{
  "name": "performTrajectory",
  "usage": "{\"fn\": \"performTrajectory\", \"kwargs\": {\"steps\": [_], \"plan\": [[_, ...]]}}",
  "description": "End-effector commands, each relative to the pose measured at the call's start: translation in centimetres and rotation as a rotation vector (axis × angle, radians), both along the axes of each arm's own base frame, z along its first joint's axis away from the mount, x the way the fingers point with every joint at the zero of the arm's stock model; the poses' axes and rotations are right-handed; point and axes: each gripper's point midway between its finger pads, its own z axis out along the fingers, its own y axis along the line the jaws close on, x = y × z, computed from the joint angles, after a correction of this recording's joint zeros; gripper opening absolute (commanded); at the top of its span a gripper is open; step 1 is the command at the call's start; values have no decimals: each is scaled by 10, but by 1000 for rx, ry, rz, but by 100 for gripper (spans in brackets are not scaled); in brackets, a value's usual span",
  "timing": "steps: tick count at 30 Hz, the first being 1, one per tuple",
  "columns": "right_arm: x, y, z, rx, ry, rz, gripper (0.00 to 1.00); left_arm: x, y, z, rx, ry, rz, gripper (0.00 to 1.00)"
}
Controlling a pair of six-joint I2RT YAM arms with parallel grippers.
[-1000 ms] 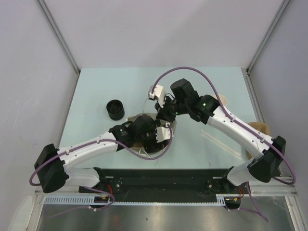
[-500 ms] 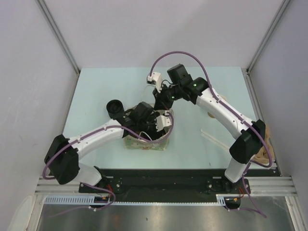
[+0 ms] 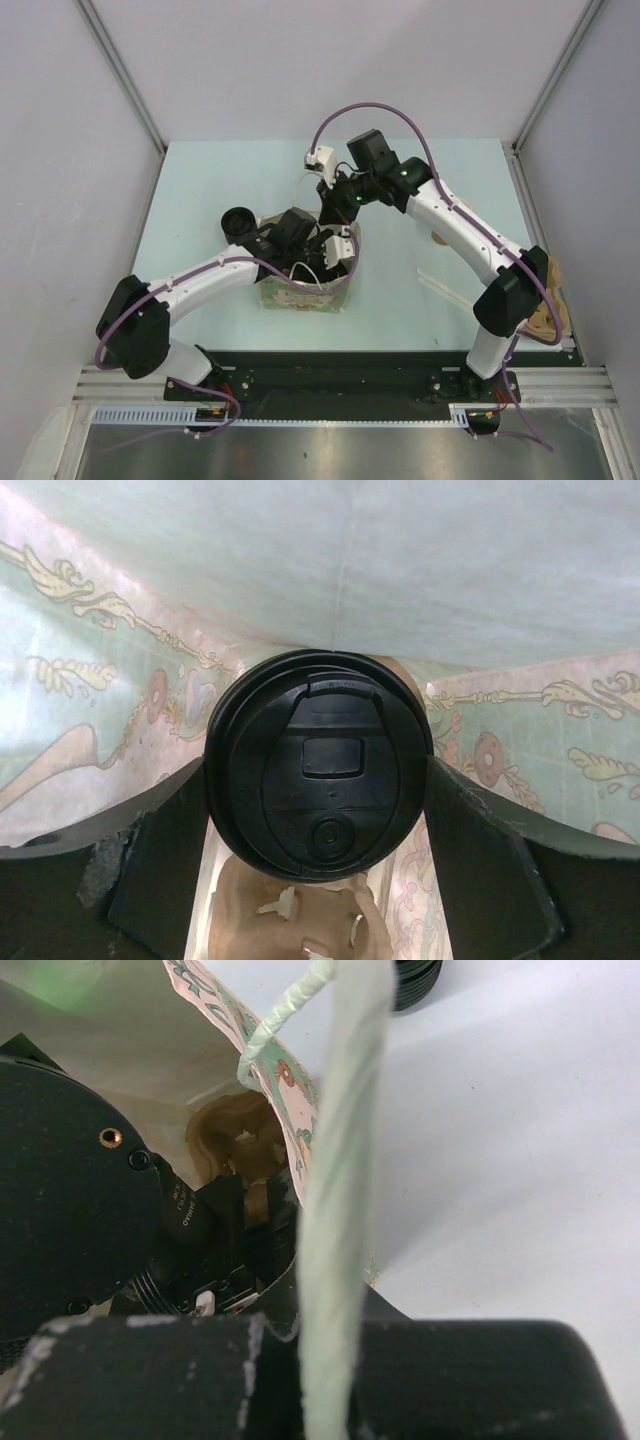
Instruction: Pack the takeout coffee
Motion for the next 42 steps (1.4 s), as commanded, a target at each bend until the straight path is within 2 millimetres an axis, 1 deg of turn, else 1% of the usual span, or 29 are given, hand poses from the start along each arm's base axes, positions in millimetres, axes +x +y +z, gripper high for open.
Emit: {"fn": "performTrajectory", "kwargs": {"steps": [1,2,3,5,6,9,11,12,14,18,20,21,22,24,28,34,36,42], "plan": [[-14,-2,-5,-34,64,19,0,-17,24,-32,79,177,90,16],[-14,-2,-3,-32,60,20,0,-15,22,-18,50,154,93,19],[-14,-3,-2,-32,57,19,0,-11,18,-7,25,138,99,28],[-15,-4,-1,-32,55,16,0,-9,15,8,-7,124,109,35],[-15,-5,-1,-35,53,15,0,-7,12,17,-27,116,116,42],[-17,-7,-2,-37,53,15,0,-5,10,32,-58,95,128,49],[-18,-8,-3,-38,52,19,0,-7,10,36,-64,98,126,52],[-20,-8,-2,-38,52,20,0,-7,10,39,-71,92,126,56],[-21,-9,-2,-39,46,24,0,-7,10,43,-81,84,128,60],[-24,-9,-2,-41,36,33,0,-6,8,53,-109,71,135,79],[-24,-10,-3,-45,32,30,0,-5,7,58,-124,65,138,84],[-24,-10,-2,-44,29,33,0,-5,6,60,-126,64,139,94],[-24,-10,-3,-46,29,32,0,-5,6,63,-132,59,139,97],[-24,-11,-3,-47,26,31,0,-4,5,66,-139,55,140,99],[-25,-10,-2,-45,19,33,0,-2,6,75,-150,27,142,99],[-24,-11,-1,-44,10,36,0,-2,4,96,-186,-10,126,100],[-24,-11,0,-43,6,36,0,-2,3,103,-197,-19,121,99],[-24,-11,0,-47,0,36,0,-7,3,116,-207,-20,100,99]]}}
